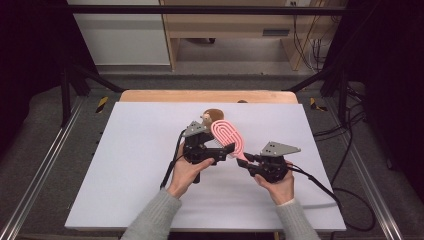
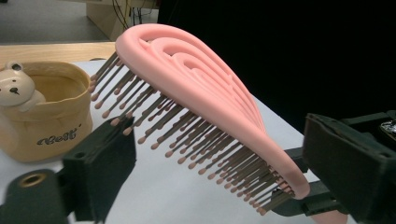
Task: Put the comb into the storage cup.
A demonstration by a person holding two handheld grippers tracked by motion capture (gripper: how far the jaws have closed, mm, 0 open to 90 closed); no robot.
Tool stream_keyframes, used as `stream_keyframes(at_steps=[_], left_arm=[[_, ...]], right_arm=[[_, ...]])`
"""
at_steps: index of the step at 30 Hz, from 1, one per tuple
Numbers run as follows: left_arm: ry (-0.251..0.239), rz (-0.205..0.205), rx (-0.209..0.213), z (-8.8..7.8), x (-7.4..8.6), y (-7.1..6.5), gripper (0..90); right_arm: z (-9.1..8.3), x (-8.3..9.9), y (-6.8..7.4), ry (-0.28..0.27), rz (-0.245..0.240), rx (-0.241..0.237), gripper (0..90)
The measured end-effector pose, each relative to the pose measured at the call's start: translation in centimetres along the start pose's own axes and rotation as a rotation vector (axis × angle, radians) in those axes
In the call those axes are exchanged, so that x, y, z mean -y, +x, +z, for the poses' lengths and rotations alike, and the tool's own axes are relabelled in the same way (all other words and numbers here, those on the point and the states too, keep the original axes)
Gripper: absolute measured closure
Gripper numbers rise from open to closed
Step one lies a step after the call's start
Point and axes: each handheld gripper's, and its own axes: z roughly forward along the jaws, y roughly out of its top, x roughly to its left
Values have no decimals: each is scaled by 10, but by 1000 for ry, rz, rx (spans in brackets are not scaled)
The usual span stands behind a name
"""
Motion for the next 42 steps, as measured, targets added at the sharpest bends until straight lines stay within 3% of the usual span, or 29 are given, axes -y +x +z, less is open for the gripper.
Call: stream_keyframes(at_steps=[11,28,42], left_arm=[[-6,-27,19,4,1,-2,307],[-3,-88,16,5,1,-3,388],[-31,-117,2,3,0,-7,456]], right_arm=[[0,0,1,-9,-9,-1,698],[2,1,2,-19,-21,8,697],[3,1,2,-45,-41,25,696]])
